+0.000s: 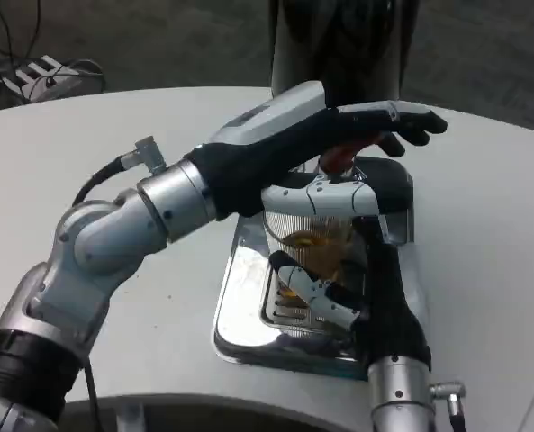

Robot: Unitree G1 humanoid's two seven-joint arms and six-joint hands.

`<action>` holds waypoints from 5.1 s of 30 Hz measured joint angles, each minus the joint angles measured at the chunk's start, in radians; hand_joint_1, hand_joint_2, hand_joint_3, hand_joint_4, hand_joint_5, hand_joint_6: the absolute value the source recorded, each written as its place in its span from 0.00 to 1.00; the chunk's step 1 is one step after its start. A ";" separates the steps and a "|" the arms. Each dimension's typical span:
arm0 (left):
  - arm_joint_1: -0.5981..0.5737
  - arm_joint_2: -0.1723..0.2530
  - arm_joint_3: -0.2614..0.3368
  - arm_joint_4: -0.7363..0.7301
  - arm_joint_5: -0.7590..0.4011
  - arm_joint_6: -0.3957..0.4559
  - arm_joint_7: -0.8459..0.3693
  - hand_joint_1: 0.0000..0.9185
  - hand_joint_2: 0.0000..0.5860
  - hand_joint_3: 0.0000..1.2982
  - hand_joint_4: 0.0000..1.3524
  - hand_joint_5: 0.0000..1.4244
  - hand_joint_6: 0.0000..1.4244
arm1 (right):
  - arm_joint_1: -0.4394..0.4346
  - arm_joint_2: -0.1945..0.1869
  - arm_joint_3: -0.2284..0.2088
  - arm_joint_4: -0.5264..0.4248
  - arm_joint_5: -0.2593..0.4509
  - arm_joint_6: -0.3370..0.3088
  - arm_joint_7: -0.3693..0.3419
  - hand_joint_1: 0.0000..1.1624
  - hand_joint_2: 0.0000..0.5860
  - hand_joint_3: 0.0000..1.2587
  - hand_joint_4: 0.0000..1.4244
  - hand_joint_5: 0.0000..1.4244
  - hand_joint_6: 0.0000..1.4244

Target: Grasp the cup under the faucet to collect the drink, then remove the cup.

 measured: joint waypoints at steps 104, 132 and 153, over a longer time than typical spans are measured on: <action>0.071 -0.050 0.079 -0.106 -0.179 0.243 -0.041 0.00 0.23 0.07 0.05 0.12 0.09 | -0.029 -0.016 0.076 -0.048 -0.091 0.129 -0.077 0.82 0.24 0.65 0.68 0.77 0.80; 0.149 -0.098 0.202 -0.272 -0.393 0.500 -0.193 0.00 0.12 0.00 0.00 0.00 0.00 | 0.071 -0.025 0.069 -0.231 -0.124 0.186 -0.017 0.83 0.17 0.70 0.73 0.83 0.91; 0.170 -0.063 0.244 -0.546 -0.480 0.612 -0.211 0.00 0.11 0.00 0.00 0.02 0.00 | 0.096 -0.025 0.073 -0.275 -0.138 0.186 -0.011 0.83 0.16 0.70 0.73 0.83 0.93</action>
